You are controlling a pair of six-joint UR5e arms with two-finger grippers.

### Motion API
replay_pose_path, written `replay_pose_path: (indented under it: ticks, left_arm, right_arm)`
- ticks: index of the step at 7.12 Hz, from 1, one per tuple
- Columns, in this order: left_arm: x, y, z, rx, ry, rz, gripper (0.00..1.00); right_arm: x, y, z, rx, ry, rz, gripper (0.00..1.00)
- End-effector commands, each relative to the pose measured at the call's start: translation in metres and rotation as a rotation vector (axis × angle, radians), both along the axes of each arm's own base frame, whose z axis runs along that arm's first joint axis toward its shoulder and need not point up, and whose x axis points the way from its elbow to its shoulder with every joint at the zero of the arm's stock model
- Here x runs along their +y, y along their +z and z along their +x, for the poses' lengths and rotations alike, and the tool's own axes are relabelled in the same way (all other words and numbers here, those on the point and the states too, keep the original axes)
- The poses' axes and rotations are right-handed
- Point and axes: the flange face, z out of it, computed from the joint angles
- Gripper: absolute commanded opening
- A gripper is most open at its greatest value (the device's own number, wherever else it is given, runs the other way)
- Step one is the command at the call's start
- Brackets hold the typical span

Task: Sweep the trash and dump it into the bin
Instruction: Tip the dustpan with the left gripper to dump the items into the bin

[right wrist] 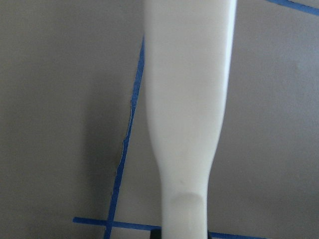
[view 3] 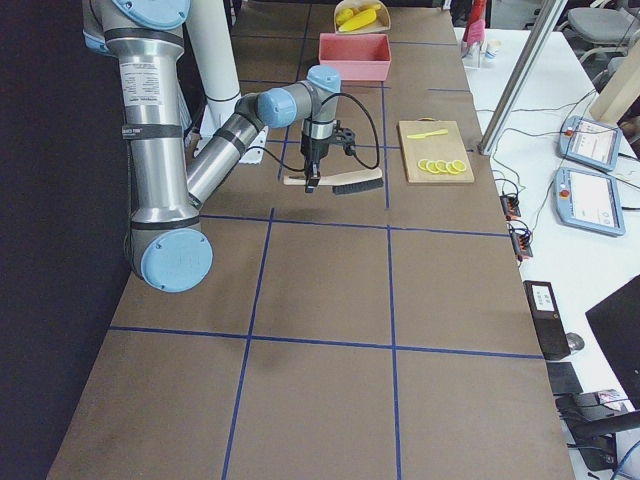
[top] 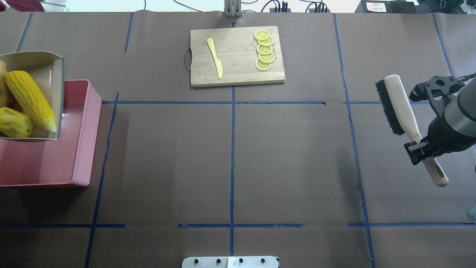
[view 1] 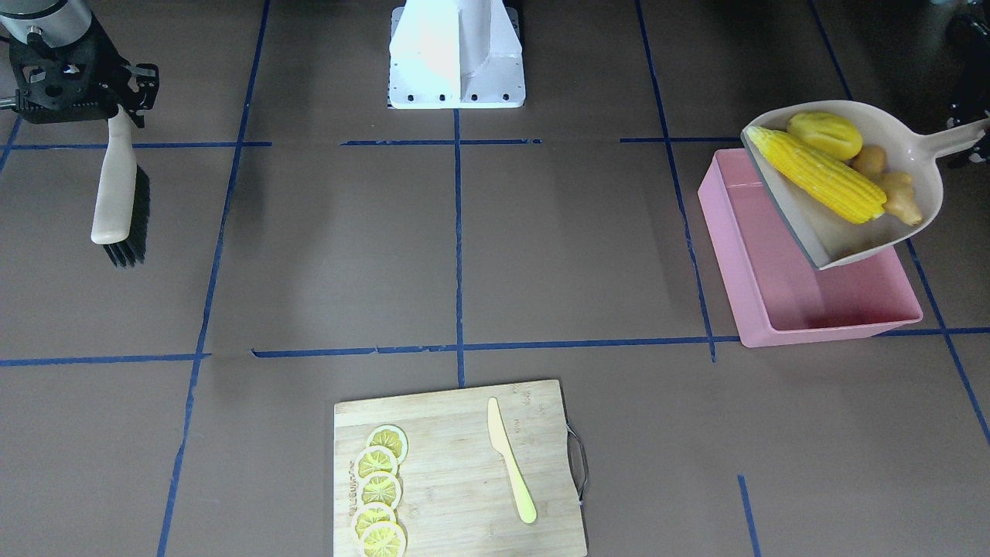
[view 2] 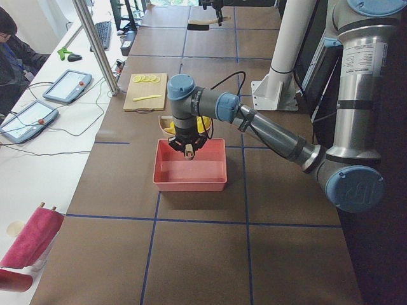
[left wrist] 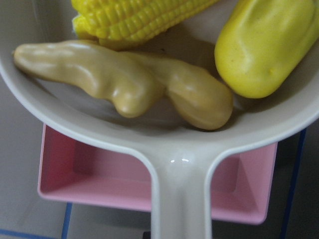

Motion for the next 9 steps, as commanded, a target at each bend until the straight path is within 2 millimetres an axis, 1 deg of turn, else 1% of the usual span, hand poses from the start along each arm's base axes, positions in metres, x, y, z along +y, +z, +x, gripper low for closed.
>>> replay_pose_path:
  ticks: [1,2,3,4,5,6,7,8,9]
  left_arm:
    - [-0.006,0.038,-0.035,0.006,0.008,0.000,0.00]
    - [0.007,0.056,-0.036,0.006,0.029,-0.007,0.00]
    - [0.014,0.064,-0.038,0.004,0.029,-0.007,0.00]
    - [0.013,0.074,-0.038,0.003,0.028,-0.002,0.00]
    - [0.013,0.072,-0.040,-0.007,0.018,0.006,0.00]
    - [0.010,0.068,-0.054,-0.080,-0.007,0.030,0.00]
    - [0.007,0.062,-0.060,-0.161,-0.015,0.056,0.00]
    - [0.004,0.063,-0.064,-0.224,-0.019,0.066,0.00]
    - [0.001,0.058,-0.072,-0.318,-0.029,0.089,0.00]
  right_arm:
    - [-0.001,0.003,0.001,0.010,0.003,0.002,0.02]
    - [-0.001,0.003,0.001,0.009,0.005,0.000,0.03]
    - [-0.002,0.003,0.002,0.009,0.009,0.000,0.03]
    - [-0.003,0.003,0.002,0.011,0.008,0.000,0.03]
    - [-0.005,0.008,0.004,0.018,0.013,-0.007,0.03]
    - [-0.007,0.017,0.008,0.030,0.003,-0.010,0.03]
    - [-0.010,0.025,0.012,0.038,-0.008,-0.011,0.03]
    - [-0.012,0.031,0.015,0.044,-0.003,-0.021,0.03]
    - [-0.010,0.040,0.021,0.050,-0.010,-0.034,0.03]
